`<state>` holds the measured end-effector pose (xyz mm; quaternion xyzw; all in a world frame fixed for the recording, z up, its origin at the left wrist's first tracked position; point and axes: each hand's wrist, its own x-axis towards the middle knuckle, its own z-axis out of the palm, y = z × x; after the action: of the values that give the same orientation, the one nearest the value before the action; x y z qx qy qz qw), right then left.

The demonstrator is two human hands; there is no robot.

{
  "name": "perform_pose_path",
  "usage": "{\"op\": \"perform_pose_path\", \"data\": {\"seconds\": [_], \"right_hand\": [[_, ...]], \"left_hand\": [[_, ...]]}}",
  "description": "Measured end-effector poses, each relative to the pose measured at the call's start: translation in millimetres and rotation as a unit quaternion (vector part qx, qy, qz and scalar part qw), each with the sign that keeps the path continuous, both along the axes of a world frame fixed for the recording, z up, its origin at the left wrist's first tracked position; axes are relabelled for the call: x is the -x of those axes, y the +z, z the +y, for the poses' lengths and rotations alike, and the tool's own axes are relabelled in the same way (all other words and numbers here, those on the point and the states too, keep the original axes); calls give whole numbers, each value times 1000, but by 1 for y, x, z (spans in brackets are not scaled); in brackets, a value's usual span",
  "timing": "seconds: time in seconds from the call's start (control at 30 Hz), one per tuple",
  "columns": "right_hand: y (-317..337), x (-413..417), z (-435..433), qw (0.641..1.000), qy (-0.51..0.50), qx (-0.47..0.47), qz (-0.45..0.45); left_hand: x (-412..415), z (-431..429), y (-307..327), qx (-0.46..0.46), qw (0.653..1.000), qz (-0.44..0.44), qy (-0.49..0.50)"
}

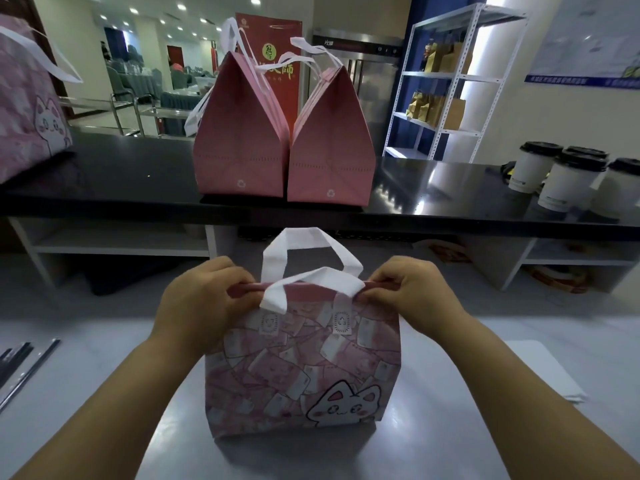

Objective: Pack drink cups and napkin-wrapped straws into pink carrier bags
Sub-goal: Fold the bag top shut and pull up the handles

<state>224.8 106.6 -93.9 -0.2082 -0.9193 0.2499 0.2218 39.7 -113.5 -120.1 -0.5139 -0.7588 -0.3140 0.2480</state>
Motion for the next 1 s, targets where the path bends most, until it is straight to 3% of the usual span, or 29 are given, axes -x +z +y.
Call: {"op": "perform_pose_path", "data": {"seconds": [0.17, 0.3, 0.47, 0.63, 0.73, 0.83, 1.0], "right_hand": [[-3, -3, -1, 1000, -1, -13, 15], [-7, -7, 0, 1000, 0, -9, 6], [-18, -8, -5, 998, -43, -25, 44], [-24, -13, -15, 980, -87, -98, 152], [-26, -25, -23, 966, -103, -77, 225], [-31, -38, -35, 967, -98, -34, 235], [-43, -60, -54, 975, -77, 5, 207]], "left_hand": [[-1, -5, -1, -7, 995, -93, -33], [-1, -14, -9, -70, 960, -264, -60], [-4, -28, -21, -94, 922, -366, -89], [-13, -39, -32, -68, 910, -404, -61], [-19, -45, -43, -34, 894, -446, -34], [-32, -50, -50, -45, 884, -466, -10], [-64, -61, -42, -94, 930, -354, 29]]}}
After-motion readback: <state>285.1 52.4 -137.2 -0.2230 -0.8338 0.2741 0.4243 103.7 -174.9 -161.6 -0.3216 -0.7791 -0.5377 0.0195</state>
